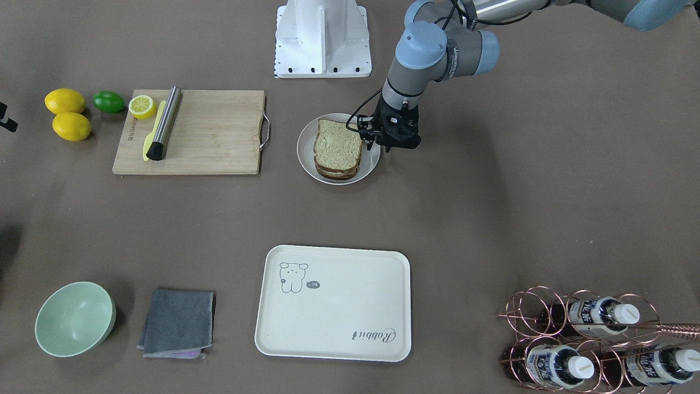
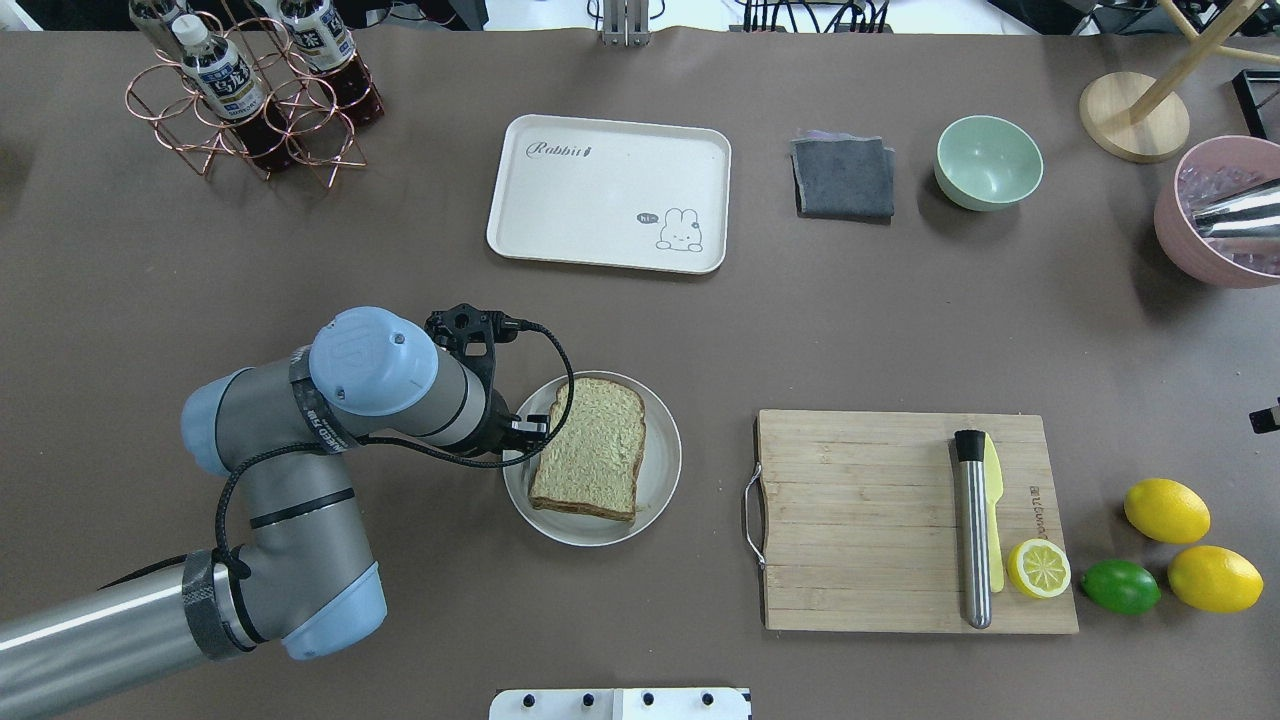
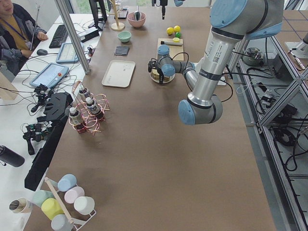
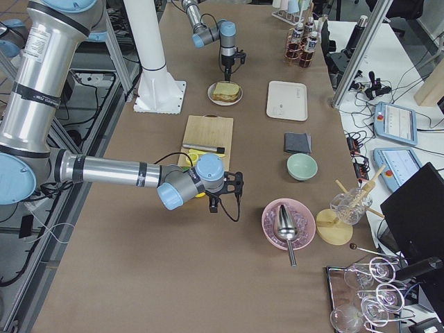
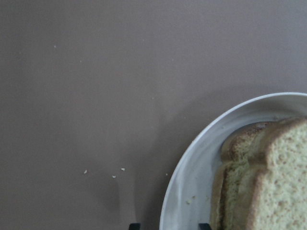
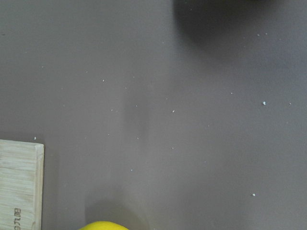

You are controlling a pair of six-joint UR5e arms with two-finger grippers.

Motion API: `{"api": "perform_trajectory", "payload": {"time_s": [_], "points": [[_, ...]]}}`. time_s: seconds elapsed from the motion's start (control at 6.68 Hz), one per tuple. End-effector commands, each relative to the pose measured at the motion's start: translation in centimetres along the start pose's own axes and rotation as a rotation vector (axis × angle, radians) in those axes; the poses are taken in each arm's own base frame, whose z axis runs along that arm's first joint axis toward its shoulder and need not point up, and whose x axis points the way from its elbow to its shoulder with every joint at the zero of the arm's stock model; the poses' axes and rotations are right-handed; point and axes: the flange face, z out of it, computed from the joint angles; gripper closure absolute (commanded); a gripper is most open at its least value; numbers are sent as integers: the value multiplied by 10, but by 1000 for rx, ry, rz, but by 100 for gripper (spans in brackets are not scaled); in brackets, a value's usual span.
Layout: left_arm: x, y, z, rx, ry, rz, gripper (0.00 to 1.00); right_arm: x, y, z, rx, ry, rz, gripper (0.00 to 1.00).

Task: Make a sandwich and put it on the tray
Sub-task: 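Grasp the white plate rim with the left gripper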

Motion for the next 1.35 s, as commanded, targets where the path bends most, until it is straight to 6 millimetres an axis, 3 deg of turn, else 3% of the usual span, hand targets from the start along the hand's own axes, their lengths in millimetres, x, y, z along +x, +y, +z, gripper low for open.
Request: {"api": "perform_trajectory", "payload": {"time_s": [0.0,0.6,0.9,1.05,1.2], "points": [[0,0,0,-1,12,-2,100,1,0,-3,6,-4,2,1],[5,-9,-41,40,72,-63,100,1,3,-7,3,-16,7,1],[-5,-37,-56,93,141,-72,100,4,7,-7,-2,-18,12,1],[-10,-63,-56,81,182,-100,100,4,11,-9,0,-19,12,1],[-19,-104,-49,61,224,-104,100,1,19,-16,1,-23,13,1]]}}
